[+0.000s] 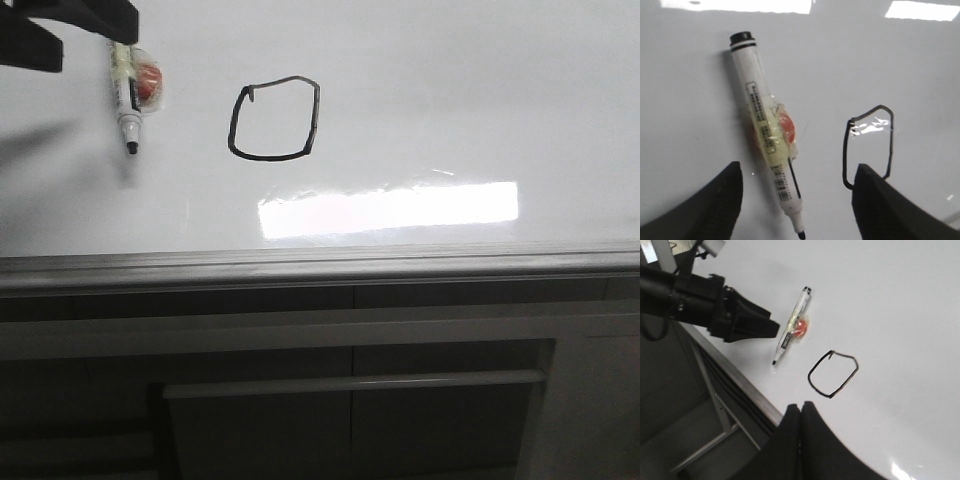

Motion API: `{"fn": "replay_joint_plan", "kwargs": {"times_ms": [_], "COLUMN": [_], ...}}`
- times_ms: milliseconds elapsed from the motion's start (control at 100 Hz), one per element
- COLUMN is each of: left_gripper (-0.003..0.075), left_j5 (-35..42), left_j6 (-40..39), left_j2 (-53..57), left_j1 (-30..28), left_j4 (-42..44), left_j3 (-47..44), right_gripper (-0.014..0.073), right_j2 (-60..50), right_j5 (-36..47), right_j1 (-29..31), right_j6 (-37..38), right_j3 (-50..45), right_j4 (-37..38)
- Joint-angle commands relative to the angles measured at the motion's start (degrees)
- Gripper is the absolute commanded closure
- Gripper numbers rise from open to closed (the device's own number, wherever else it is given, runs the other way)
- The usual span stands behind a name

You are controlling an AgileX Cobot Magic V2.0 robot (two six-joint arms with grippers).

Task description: Write number 0 on whiteboard

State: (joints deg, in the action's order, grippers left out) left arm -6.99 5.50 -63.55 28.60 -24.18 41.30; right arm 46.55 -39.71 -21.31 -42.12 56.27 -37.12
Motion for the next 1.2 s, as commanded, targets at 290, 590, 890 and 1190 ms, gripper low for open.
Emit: {"fn": "replay_joint_plan", "kwargs": {"times_ms": [290,590,890,1190], "left_gripper": [0.0724,0.0740,0.0740,0.0740], "left_j5": [-10.62,-20.00,-20.69,-20.69], "left_j6": [-0.33,-0.33,-0.33,-0.33], "left_j2": [25.27,41.89,44.28,44.28], "left_j1": [-0.16,-0.16,-0.16,-0.16], "left_j4": [10.99,14.67,14.50,14.50], "left_j3": [-3.38,-9.00,-10.36,-10.36], "right_gripper": [0.0662,0.0662,0.0662,0.0662], "right_j2": [-14.65,-24.73,-25.03,-25.03], "right_j5": [24.87,27.36,27.05,27.05], "right_j1": [0.39,0.39,0.39,0.39], "right_j6": [-1.84,-1.84,-1.84,-1.84], "right_j3": [-19.29,-31.89,-33.15,-33.15], "right_j4": [-2.17,-2.54,-2.54,-2.54]}}
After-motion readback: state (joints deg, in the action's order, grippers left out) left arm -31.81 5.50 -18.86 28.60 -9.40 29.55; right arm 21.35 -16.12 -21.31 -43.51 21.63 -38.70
